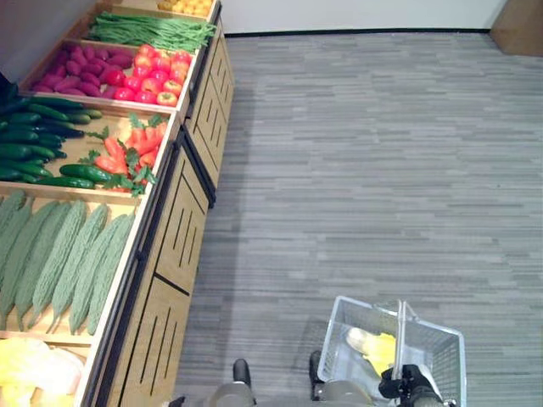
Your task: Get the vegetables into the basket
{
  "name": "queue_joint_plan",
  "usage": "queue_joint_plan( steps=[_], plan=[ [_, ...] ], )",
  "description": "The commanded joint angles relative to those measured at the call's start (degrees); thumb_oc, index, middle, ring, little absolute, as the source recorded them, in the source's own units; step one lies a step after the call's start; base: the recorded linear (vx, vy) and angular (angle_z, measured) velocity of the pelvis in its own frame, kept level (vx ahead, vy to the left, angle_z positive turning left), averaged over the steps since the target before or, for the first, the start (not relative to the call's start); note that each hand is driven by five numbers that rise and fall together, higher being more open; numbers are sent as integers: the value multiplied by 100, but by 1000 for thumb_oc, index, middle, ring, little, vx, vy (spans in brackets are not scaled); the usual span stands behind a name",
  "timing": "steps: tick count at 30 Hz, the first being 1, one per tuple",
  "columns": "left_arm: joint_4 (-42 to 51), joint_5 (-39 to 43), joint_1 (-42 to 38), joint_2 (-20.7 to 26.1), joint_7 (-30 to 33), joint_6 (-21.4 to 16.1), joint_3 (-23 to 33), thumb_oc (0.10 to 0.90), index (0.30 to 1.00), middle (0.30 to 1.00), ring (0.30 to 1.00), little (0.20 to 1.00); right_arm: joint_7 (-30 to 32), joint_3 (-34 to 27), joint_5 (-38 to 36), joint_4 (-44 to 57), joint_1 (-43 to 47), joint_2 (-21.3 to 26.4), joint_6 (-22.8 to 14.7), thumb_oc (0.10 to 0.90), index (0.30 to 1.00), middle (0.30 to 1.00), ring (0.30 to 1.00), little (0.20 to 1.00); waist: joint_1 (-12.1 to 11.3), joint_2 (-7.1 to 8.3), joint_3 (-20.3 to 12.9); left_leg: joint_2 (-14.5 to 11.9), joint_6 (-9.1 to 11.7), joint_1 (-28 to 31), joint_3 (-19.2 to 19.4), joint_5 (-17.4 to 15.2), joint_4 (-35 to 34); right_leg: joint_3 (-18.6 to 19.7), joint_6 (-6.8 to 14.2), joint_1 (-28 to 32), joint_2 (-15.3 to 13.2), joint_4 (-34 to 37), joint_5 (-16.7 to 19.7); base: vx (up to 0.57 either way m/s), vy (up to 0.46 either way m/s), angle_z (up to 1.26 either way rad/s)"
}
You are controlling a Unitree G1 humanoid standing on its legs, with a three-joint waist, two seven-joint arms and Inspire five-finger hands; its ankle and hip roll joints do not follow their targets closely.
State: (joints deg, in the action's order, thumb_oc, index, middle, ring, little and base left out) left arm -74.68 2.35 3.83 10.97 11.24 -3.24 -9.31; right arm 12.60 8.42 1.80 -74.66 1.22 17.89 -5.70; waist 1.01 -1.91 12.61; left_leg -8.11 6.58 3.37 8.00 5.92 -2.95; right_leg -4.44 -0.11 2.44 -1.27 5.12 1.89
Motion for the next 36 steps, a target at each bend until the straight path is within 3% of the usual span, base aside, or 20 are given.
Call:
queue_joint_plan(
  steps=[1,10,20,24,26,32,36],
  plan=[
    [-14,244,-502,-179,39,-188,70,900,1000,1000,1000,1000,67,288,60,-139,-72,167,-49,400,300,300,300,300,89,196,-53,-221,75,161,-227,-221,-151,-114,549,85,-240,-193,-130,28,3,6],
    [-33,236,-501,-187,-37,-213,3,900,1000,1000,1000,1000,54,307,36,-147,-48,95,-60,400,300,300,300,300,77,221,-131,-68,-30,217,-247,-402,-205,-138,666,159,-404,-107,-41,13,80,10],
    [-11,125,-603,-16,-127,-270,-27,900,1000,1000,1000,1000,-63,332,-35,-188,60,-66,9,400,300,300,300,300,-59,482,-137,282,-315,209,-171,-695,-205,-50,948,-40,-796,-253,153,-24,169,-4],
    [19,115,-587,98,-165,-281,30,900,1000,1000,1000,1000,-76,324,-21,-149,190,-108,52,400,300,300,300,300,-162,605,-57,500,-532,225,-118,-799,-205,65,1147,-334,-1021,-712,222,-35,234,-6],
    [42,69,-599,200,-162,-282,59,900,1000,1000,1000,1000,-87,271,-79,-153,281,-120,38,400,300,300,300,300,-249,619,61,562,-628,282,-56,-915,-42,34,1218,-574,-1043,-1335,180,-18,182,-22],
    [-4,97,-592,288,-142,-282,157,900,1000,1000,1000,1000,-47,313,-100,-18,450,-106,33,400,300,300,300,300,-224,685,172,542,-565,424,85,-1208,243,-218,1212,-994,-1148,-662,835,80,-46,-16],
    [-47,151,-629,270,-132,-280,185,900,1000,1000,1000,1000,-38,336,-62,65,447,-105,34,400,300,300,300,300,-149,675,168,463,-481,555,24,-1290,262,-298,1234,-1128,-1170,-580,940,130,-89,-11]
  ],
)
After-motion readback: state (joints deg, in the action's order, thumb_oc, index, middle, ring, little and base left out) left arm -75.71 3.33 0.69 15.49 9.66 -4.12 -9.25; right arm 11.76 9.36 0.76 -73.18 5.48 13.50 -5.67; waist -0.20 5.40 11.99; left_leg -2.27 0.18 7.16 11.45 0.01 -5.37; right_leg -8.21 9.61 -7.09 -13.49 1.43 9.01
